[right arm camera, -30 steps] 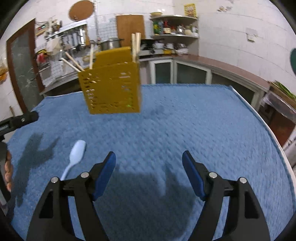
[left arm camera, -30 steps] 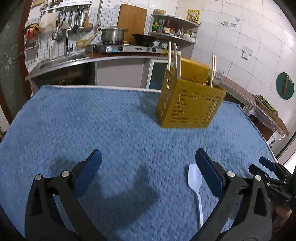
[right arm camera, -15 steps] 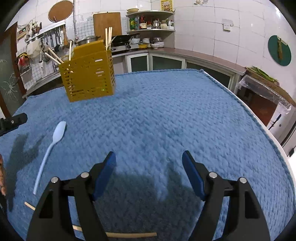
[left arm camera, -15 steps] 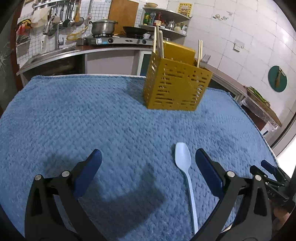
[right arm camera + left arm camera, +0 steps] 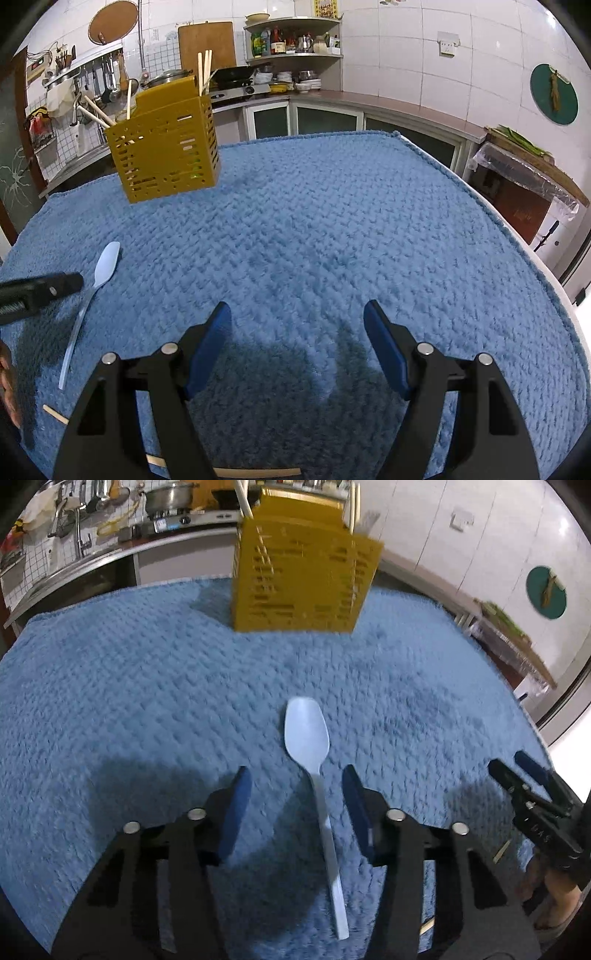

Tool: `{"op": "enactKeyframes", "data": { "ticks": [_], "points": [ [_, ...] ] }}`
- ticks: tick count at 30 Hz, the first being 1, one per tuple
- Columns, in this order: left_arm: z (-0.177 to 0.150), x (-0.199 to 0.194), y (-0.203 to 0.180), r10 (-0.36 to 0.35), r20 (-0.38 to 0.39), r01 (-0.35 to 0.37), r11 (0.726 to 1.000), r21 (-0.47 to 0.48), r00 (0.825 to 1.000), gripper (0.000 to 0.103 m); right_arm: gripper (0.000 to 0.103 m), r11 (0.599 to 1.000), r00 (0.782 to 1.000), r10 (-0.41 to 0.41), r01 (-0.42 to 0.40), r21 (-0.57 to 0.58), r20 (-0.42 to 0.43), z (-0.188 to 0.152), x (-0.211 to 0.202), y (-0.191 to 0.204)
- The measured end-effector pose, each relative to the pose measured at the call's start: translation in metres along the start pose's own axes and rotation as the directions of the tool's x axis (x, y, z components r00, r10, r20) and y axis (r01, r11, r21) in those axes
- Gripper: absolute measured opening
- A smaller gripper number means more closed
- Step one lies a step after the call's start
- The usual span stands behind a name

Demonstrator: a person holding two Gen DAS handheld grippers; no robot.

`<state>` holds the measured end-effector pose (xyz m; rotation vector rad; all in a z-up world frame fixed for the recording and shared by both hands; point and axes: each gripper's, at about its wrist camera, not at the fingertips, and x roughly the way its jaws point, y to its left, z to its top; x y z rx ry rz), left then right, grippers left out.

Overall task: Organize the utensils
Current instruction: 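Close the left tool on the white spoon while the right tool grasps the last chopstick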

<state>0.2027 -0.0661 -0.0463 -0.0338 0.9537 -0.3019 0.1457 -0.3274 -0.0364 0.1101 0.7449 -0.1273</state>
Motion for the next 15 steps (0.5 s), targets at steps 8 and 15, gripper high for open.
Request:
{"op": "enactKeyframes", "data": {
  "ticks": [8, 15],
  "points": [
    [-0.002, 0.016, -0.016, 0.001, -0.056, -0.002, 1.000, -0.002, 0.998, 0.034, 0.073, 1.000, 1.000, 0.019, -0.019, -0.002, -0.009, 0.002, 0.005, 0.000],
    [0.001, 0.022, -0.025, 0.048, -0.050, -0.046, 0.998, 0.038, 0.998, 0.024, 0.073, 0.999, 0.998, 0.039, -0.040, -0.017, -0.042, -0.005, -0.013, 0.000]
  ]
}}
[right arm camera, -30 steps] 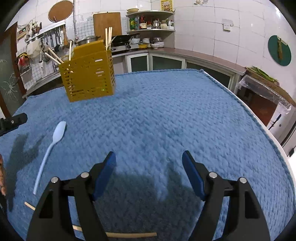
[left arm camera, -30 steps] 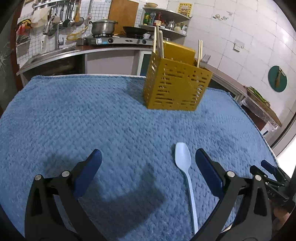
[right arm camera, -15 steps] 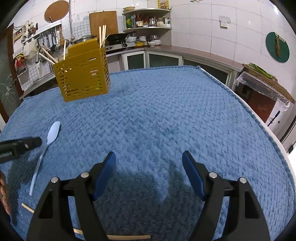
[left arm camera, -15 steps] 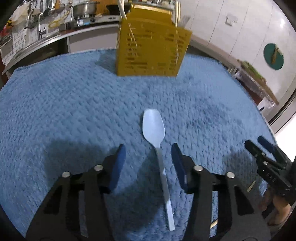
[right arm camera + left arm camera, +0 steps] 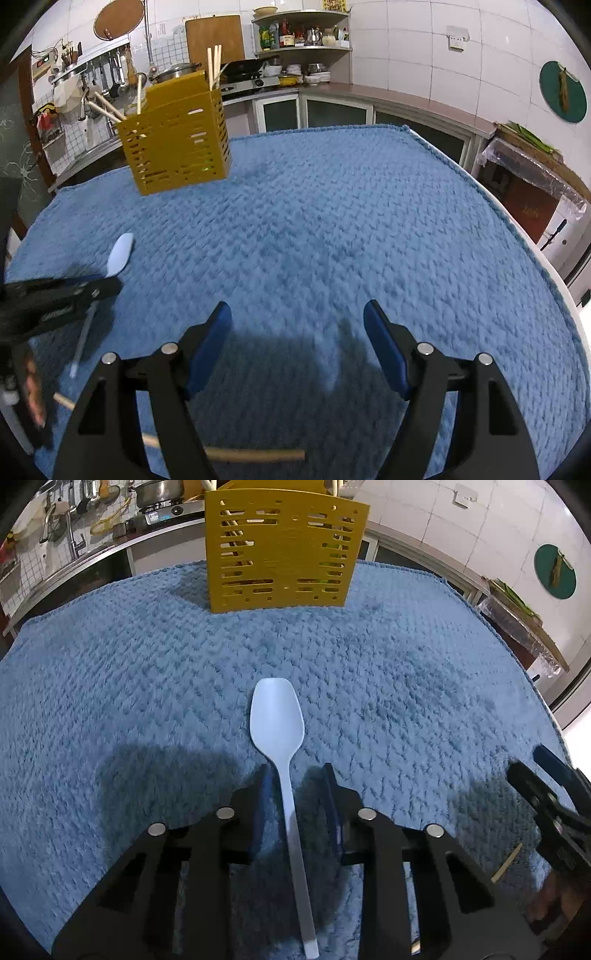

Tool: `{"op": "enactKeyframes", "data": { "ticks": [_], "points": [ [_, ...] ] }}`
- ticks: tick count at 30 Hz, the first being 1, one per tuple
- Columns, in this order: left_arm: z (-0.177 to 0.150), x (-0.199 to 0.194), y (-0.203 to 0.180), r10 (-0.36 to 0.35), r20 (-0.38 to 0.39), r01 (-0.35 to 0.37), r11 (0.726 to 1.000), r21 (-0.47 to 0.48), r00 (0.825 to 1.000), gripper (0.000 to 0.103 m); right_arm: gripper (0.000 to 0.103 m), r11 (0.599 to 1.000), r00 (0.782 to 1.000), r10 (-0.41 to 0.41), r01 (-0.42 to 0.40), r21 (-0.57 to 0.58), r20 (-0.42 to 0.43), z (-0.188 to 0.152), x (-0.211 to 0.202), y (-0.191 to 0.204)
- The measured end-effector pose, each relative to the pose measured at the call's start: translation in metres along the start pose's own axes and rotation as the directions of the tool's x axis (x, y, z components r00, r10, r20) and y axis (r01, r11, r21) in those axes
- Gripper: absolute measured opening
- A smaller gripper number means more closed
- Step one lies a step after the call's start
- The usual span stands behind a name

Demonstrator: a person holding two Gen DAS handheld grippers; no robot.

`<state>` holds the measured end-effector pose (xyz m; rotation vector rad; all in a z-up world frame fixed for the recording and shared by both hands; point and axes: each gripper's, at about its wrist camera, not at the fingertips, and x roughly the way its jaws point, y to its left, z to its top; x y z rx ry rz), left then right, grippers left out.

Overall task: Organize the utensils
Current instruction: 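Close the left tool on the white spoon while the right tool grasps the last chopstick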

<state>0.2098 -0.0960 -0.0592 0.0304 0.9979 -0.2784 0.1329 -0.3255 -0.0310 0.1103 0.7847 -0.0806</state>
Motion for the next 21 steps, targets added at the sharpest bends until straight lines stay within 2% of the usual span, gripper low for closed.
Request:
{"op": "enactKeyframes", "data": {
  "ticks": [4, 6, 15, 17, 21],
  "points": [
    [0.005, 0.003, 0.001, 0.000, -0.007, 0.000, 1.000, 0.014, 1.000, 0.018, 0.073, 0.999, 1.000, -0.010, 0.009, -0.037, -0.023, -0.016, -0.021, 0.001],
    [0.008, 0.005, 0.004, -0.003, -0.009, 0.003, 1.000, 0.017, 1.000, 0.010, 0.073, 0.999, 0.999, -0.018, 0.017, -0.042, -0.032, -0.025, -0.030, 0.001],
    [0.009, 0.002, 0.017, -0.044, -0.003, 0.044, 0.999, 0.017, 0.999, 0.007, 0.072, 0.994, 0.994, -0.061, 0.052, -0.093, -0.093, -0.058, -0.051, 0.008],
    [0.007, -0.001, 0.020, -0.049, 0.001, 0.049, 0.999, 0.015, 0.999, 0.007, 0.060, 0.994, 0.989, -0.075, 0.064, -0.091, -0.125, -0.062, -0.041, 0.005],
    [0.004, -0.007, 0.030, -0.041, 0.005, 0.041, 0.999, 0.014, 0.999, 0.007, 0.057, 0.995, 0.989, -0.076, 0.068, -0.066, -0.127, -0.053, -0.024, 0.000]
  ]
}}
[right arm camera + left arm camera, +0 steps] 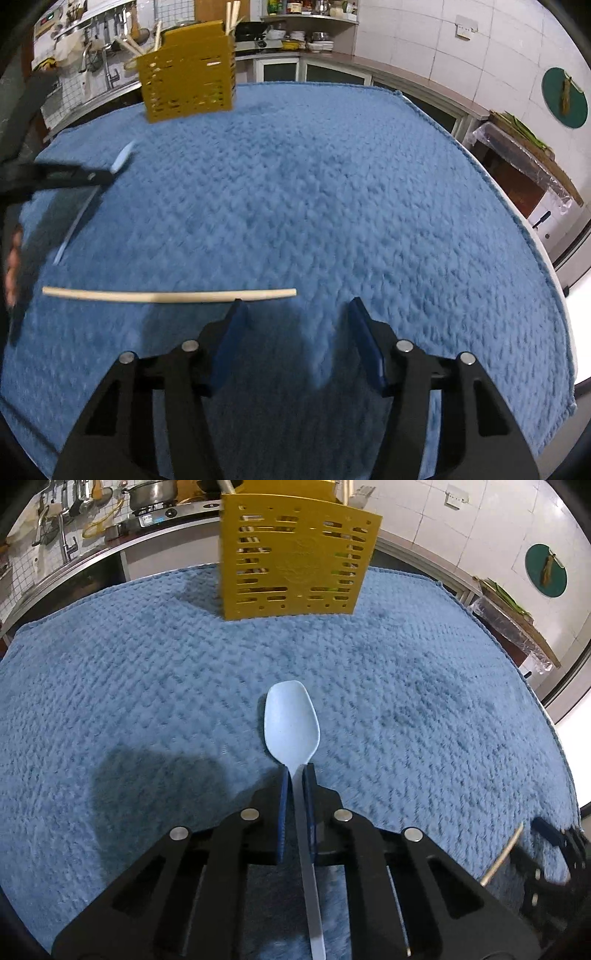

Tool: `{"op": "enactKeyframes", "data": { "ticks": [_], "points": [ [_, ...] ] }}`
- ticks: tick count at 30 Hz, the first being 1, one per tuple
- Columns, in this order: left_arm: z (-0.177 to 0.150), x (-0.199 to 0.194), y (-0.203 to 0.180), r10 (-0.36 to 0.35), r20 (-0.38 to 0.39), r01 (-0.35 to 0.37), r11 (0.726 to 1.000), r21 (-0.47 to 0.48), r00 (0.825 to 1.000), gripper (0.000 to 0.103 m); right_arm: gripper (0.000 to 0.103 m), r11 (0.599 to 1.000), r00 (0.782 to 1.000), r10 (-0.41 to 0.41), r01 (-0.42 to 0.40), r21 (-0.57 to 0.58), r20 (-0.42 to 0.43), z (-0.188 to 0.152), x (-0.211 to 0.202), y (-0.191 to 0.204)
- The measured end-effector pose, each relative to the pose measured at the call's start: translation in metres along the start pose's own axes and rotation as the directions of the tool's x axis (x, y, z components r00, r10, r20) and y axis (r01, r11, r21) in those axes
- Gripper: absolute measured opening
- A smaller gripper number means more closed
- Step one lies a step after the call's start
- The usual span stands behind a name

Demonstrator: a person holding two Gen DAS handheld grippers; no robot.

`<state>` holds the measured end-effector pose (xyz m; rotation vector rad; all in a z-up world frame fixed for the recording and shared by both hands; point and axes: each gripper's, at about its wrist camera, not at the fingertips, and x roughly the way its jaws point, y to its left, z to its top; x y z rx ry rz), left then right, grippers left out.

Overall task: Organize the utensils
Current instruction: 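Close the left tool on the white spoon while the right tool grasps the last chopstick, then lift the white spoon toward the holder while the right tool raises its chopstick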

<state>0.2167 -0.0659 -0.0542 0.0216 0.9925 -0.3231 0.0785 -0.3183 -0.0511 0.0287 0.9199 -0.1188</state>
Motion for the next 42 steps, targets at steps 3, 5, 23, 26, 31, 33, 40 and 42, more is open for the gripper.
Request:
{"op": "enactKeyframes", "data": {
  "ticks": [3, 5, 23, 26, 31, 33, 40, 42],
  "points": [
    [-0.001, -0.004, 0.010, 0.004, 0.001, -0.004, 1.000, -0.016, 1.000, 0.007, 0.055, 1.000, 1.000, 0.004, -0.004, -0.003, 0.016, 0.018, 0.011, 0.002],
    [0.000, -0.005, 0.018, 0.001, 0.002, -0.001, 1.000, -0.028, 1.000, 0.007, 0.055, 1.000, 1.000, 0.008, -0.007, -0.018, 0.019, 0.035, 0.022, 0.009],
    [0.008, 0.004, 0.041, -0.002, -0.001, 0.002, 0.997, -0.072, 1.000, 0.007, 0.033, 0.974, 0.980, 0.197, -0.191, 0.125, -0.033, 0.142, 0.096, 0.058],
    [0.009, 0.005, 0.040, 0.001, 0.001, -0.001, 0.998, -0.069, 1.000, 0.007, 0.033, 0.971, 0.976, 0.209, -0.199, 0.135, -0.063, 0.152, 0.107, 0.071],
    [0.018, 0.011, 0.044, 0.005, 0.003, -0.005, 0.997, -0.081, 1.000, 0.007, 0.029, 0.980, 0.983, 0.162, -0.149, 0.128, -0.089, 0.162, 0.120, 0.089],
    [0.024, 0.015, 0.045, 0.005, -0.001, -0.006, 0.997, -0.081, 1.000, 0.007, 0.026, 0.984, 0.985, 0.147, -0.136, 0.114, -0.086, 0.169, 0.124, 0.094],
    [0.056, 0.036, 0.051, -0.004, -0.036, 0.000, 0.993, -0.115, 0.999, 0.007, 0.016, 0.992, 0.983, 0.124, -0.120, 0.044, -0.132, 0.201, 0.142, 0.102],
    [0.063, 0.042, 0.050, -0.007, -0.050, 0.001, 0.993, -0.119, 0.999, 0.007, 0.015, 0.992, 0.981, 0.127, -0.123, 0.032, -0.148, 0.207, 0.146, 0.104]
  ]
}}
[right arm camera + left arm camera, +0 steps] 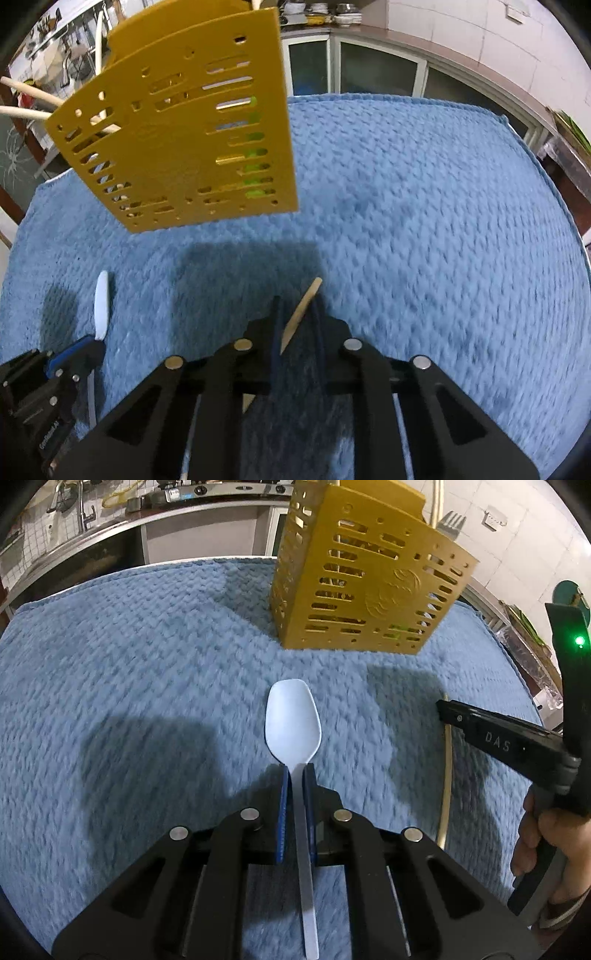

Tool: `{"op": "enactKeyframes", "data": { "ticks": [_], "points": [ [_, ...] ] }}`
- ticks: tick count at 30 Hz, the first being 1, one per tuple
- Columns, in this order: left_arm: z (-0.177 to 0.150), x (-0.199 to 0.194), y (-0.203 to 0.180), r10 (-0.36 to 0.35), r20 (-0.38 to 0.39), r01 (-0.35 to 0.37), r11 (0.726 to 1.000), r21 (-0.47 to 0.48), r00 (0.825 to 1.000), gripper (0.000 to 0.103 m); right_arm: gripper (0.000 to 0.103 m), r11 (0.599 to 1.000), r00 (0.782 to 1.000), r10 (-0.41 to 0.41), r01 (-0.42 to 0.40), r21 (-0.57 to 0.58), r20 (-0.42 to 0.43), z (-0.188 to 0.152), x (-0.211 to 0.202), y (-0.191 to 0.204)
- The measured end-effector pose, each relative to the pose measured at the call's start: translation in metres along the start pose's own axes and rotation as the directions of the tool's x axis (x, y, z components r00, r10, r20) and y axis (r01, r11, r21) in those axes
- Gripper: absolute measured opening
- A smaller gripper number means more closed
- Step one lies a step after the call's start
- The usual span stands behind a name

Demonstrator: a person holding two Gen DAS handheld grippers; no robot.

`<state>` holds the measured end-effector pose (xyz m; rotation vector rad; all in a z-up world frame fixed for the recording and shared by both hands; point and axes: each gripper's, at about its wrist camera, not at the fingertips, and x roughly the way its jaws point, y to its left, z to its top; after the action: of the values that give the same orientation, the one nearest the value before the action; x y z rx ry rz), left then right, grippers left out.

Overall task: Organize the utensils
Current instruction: 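Lift the white spoon toward the holder while the right tool raises its chopstick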

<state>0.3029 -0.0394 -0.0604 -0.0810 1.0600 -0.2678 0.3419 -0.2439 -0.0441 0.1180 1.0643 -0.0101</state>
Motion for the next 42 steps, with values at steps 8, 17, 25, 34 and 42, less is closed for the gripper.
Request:
{"op": "enactKeyframes", "data": {
  "ticks": [8, 17, 25, 34, 42],
  "points": [
    [0.022, 0.013, -0.006, -0.007, -0.029, 0.006, 1.000, -0.020, 1.000, 0.007, 0.009, 0.997, 0.995, 0.080, -0.080, 0.003, -0.055, 0.016, -0.002, -0.009],
    [0.010, -0.025, -0.005, -0.045, 0.092, 0.048, 0.999, -0.021, 0.995, 0.007, 0.006, 0.981, 0.977, 0.194, -0.195, 0.004, 0.087, 0.017, -0.056, -0.027],
    [0.011, -0.086, -0.021, -0.044, 0.306, 0.037, 0.999, 0.031, 0.951, 0.007, 0.006, 0.966, 0.909, 0.257, -0.251, -0.060, 0.330, 0.007, -0.120, -0.036],
    [0.037, -0.122, -0.035, -0.058, 0.404, 0.036, 0.997, 0.062, 0.913, 0.000, 0.006, 0.964, 0.791, 0.254, -0.252, -0.081, 0.557, 0.019, -0.178, -0.057],
    [0.065, -0.129, -0.042, -0.060, 0.425, 0.032, 0.997, 0.071, 0.903, 0.000, 0.006, 0.962, 0.754, 0.260, -0.252, -0.101, 0.603, 0.044, -0.198, -0.060]
  ]
}}
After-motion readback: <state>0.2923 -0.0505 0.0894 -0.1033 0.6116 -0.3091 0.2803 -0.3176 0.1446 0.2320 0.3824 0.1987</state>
